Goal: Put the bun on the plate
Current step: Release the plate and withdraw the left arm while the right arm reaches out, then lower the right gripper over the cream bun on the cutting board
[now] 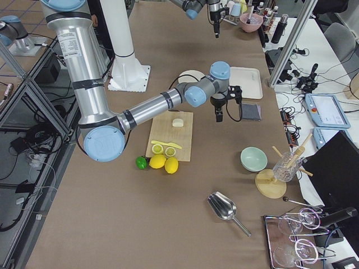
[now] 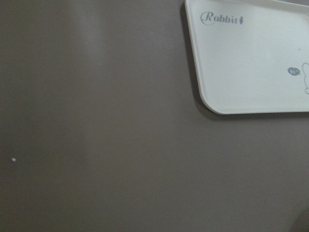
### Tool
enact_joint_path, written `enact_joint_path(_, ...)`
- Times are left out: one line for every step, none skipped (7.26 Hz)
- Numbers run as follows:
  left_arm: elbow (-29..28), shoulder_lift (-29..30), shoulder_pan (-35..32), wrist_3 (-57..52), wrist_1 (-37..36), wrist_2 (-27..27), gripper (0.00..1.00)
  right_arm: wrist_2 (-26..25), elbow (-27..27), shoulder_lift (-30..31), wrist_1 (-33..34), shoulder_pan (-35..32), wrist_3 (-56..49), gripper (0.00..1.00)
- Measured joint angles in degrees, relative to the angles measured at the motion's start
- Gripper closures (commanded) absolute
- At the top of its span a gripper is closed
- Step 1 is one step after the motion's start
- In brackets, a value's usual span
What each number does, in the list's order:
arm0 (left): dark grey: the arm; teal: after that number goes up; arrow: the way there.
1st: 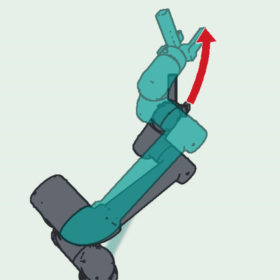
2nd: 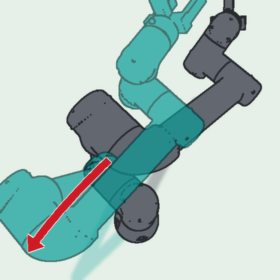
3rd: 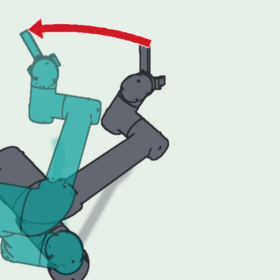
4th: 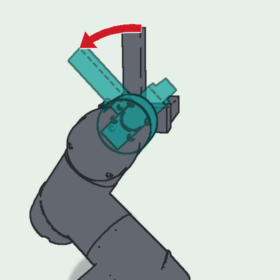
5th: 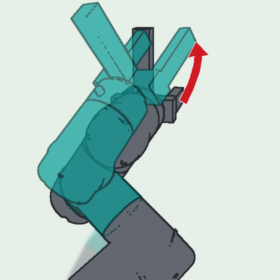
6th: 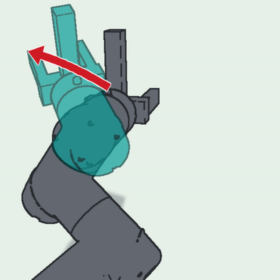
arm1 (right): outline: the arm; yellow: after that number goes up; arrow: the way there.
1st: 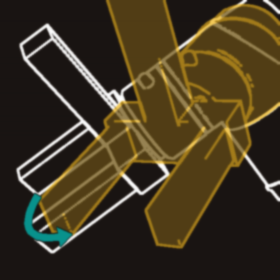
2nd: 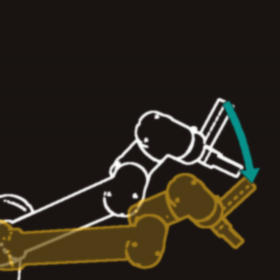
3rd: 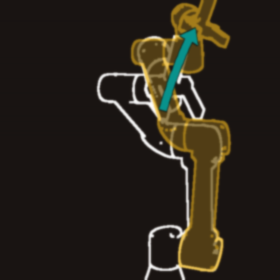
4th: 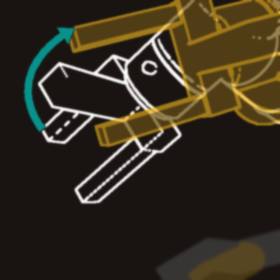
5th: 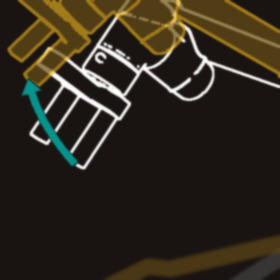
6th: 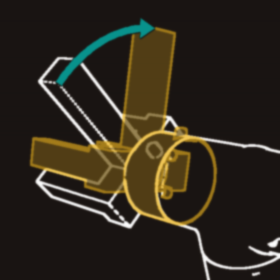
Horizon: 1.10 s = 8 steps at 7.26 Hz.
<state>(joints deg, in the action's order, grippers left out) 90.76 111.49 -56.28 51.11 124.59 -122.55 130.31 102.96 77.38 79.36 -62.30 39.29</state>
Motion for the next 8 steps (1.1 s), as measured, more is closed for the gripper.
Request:
enact_joint_path(0.0,-0.9,-1.7,-1.0,0.0,-0.1,0.02,0.1,1.1,1.2,0.0,3.5,2.1,0.00)
enact_joint_path(0.2,-1.6,-2.7,-1.4,0.1,0.0,0.02,-0.1,1.8,1.8,0.0,7.3,6.0,0.00)
enact_joint_path(1.2,-2.5,-3.2,-1.5,0.1,0.2,0.02,-0.7,2.2,2.1,0.0,10.8,9.6,0.00)
enact_joint_path(2.6,-3.9,-3.5,-1.5,0.1,0.5,0.02,-1.6,2.6,2.3,-0.1,13.4,11.5,0.00)
enact_joint_path(3.6,-4.8,-3.7,-1.6,0.1,0.7,0.02,-2.1,3.3,3.1,-0.1,15.2,12.0,0.00)
enact_joint_path(4.1,-5.2,-3.9,-1.6,0.1,1.0,0.02,-3.0,4.0,4.4,-0.1,16.8,12.0,0.00)
enact_joint_path(4.3,-5.5,-4.0,-1.6,0.1,1.5,0.02,-4.4,4.3,5.5,-0.1,18.1,12.0,0.00)
enact_joint_path(4.4,-5.7,-4.1,-1.6,0.1,1.8,0.02,-5.5,4.4,6.4,-0.1,18.9,11.9,0.00)
